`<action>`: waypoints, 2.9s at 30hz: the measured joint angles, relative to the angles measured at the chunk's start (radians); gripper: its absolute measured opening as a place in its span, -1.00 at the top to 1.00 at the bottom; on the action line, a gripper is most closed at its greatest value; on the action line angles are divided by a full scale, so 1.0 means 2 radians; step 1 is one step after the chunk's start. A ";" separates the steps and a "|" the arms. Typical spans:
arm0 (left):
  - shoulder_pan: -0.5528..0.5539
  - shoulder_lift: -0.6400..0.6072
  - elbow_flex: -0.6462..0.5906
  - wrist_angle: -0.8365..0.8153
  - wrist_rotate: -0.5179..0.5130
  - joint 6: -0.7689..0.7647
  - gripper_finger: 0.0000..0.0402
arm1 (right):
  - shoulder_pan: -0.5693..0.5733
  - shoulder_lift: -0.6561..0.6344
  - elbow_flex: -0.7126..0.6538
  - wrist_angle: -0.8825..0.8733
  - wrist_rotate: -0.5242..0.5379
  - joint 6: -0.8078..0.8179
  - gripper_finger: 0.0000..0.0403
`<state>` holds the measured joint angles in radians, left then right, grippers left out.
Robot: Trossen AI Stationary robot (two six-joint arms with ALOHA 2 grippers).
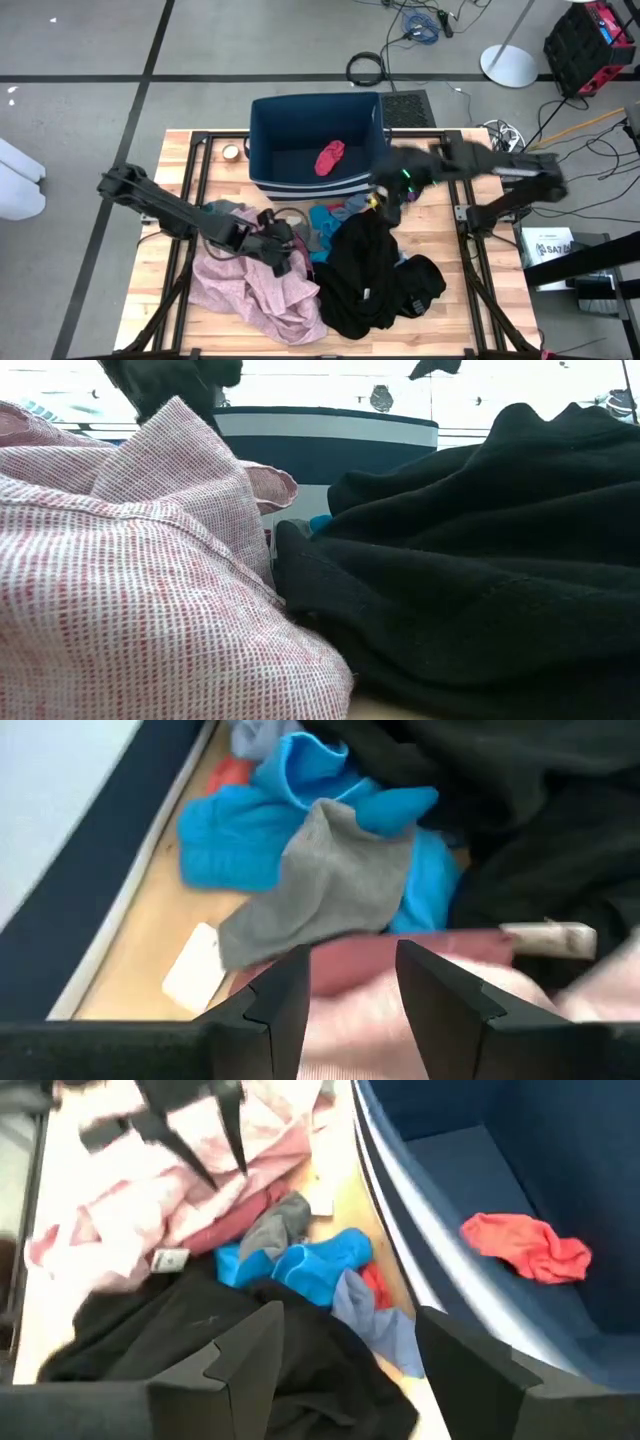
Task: Sort clothes
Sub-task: Put the pink sock into the blue laundry bin
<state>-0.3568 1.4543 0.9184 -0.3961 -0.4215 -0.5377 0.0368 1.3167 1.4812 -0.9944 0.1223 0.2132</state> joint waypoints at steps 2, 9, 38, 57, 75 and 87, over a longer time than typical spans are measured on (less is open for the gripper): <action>0.010 0.023 0.000 0.038 0.000 0.035 0.20 | 0.036 -0.052 -0.085 0.062 0.025 0.047 -0.07; 0.050 0.076 0.000 0.091 0.019 0.117 0.20 | 0.110 -0.174 -0.291 0.193 0.031 0.192 -0.07; 0.057 0.006 0.000 0.349 0.213 0.216 0.97 | 0.149 -0.213 -0.349 0.226 0.057 0.192 -0.07; 0.071 0.043 0.025 0.374 0.239 0.221 0.98 | 0.149 -0.243 -0.349 0.237 0.057 0.187 -0.07; 0.014 -0.105 0.026 -0.192 0.176 -0.036 0.96 | 0.149 -0.256 -0.349 0.236 0.057 0.183 -0.07; 0.003 -0.113 0.026 -0.236 0.293 -0.119 0.11 | 0.149 -0.255 -0.349 0.234 0.054 0.188 -0.07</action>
<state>-0.3511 1.2275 0.9703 -0.8672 0.1638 -0.7756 0.3347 0.8059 0.7841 -0.5271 0.2301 0.5900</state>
